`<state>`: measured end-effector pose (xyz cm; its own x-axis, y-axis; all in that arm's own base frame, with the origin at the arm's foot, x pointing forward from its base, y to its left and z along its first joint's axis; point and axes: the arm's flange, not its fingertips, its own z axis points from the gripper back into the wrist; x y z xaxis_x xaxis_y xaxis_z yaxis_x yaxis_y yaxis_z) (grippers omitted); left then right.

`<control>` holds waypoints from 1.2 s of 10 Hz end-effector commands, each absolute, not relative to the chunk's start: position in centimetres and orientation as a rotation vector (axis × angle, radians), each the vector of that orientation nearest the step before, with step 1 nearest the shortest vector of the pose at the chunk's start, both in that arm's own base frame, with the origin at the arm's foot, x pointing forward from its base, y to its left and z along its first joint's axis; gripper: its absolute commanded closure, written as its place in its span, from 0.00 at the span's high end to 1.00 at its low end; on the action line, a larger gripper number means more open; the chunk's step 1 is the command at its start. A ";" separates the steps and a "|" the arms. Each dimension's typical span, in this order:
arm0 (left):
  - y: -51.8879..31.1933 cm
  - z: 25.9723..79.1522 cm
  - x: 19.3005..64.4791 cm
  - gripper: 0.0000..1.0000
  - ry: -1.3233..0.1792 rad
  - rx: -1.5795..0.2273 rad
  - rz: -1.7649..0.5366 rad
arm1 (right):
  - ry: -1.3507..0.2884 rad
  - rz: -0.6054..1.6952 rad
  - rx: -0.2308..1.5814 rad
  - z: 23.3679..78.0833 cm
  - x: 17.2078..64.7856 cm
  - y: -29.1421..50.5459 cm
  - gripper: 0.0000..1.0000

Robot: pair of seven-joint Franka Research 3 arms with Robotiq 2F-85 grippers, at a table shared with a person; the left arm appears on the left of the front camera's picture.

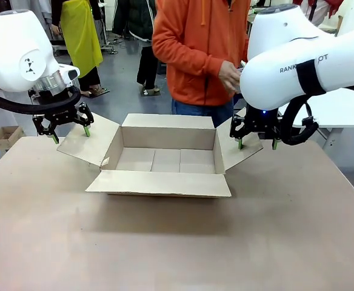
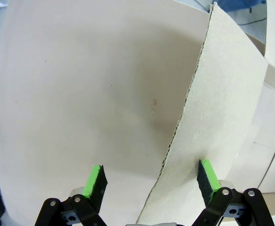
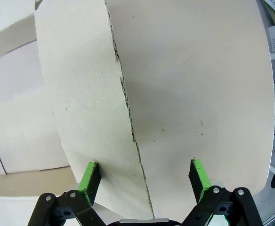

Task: Pack the gift set into the box.
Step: Lift both hands away from the flaps of the Package Box.

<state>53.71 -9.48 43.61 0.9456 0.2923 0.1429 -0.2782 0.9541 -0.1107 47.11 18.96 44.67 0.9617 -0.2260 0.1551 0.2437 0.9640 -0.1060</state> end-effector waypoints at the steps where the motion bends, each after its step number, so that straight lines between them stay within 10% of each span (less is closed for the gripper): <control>1: -9.6 43.8 53.5 1.00 -0.162 -0.066 0.306 | -0.155 -0.257 -0.153 44.8 47.4 19.1 1.00; 12: -9.6 43.8 53.5 1.00 -0.162 -0.066 0.306 | -0.155 -0.257 -0.153 44.8 47.4 19.1 1.00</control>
<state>53.71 -9.48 43.61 0.9456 0.2923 0.1429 -0.2782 0.9541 -0.1107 47.11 18.96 44.67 0.9617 -0.2260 0.1551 0.2437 0.9640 -0.1060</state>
